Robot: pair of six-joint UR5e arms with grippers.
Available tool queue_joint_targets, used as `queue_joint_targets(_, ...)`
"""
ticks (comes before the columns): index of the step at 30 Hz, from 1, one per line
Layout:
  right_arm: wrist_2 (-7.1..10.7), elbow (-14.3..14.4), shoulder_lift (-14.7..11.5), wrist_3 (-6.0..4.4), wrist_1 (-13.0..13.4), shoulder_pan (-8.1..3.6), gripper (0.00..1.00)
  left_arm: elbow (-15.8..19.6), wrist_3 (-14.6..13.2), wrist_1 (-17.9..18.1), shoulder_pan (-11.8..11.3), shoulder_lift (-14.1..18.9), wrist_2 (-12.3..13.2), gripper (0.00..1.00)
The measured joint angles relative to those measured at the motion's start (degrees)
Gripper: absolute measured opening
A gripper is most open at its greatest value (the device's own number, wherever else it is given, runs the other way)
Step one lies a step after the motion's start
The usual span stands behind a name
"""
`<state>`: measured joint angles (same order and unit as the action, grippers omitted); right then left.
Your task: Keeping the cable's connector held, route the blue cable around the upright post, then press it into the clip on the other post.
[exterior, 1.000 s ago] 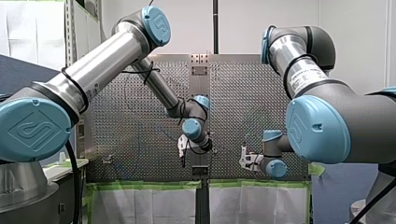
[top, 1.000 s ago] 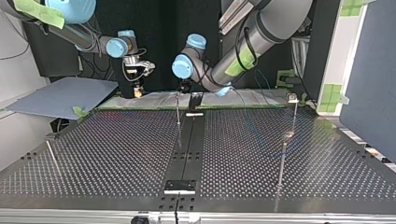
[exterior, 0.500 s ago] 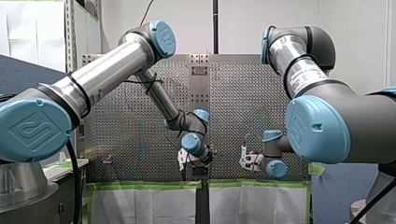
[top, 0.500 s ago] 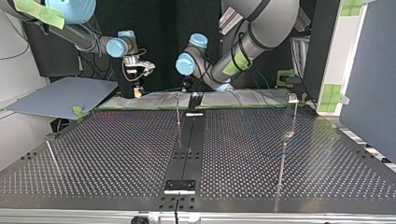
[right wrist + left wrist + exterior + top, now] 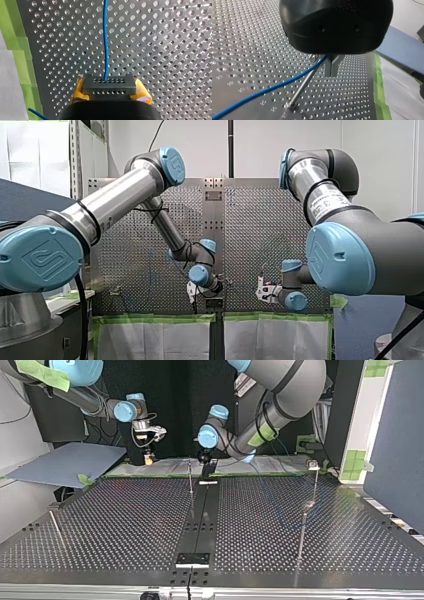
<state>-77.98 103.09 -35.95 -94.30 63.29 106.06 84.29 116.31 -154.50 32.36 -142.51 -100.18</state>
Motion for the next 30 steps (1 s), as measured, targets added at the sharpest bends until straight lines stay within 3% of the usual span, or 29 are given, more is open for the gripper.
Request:
queue_joint_targets(21,0.1,-0.46,0.05,-0.02,-0.22,0.13,0.0,-0.01,3.32,0.35,-2.42,-1.26,5.16,0.0)
queue_joint_targets(30,0.1,-0.57,0.07,-0.03,-0.26,0.02,0.0,-1.22,1.39,0.95,-4.51,-4.37,7.57,0.0)
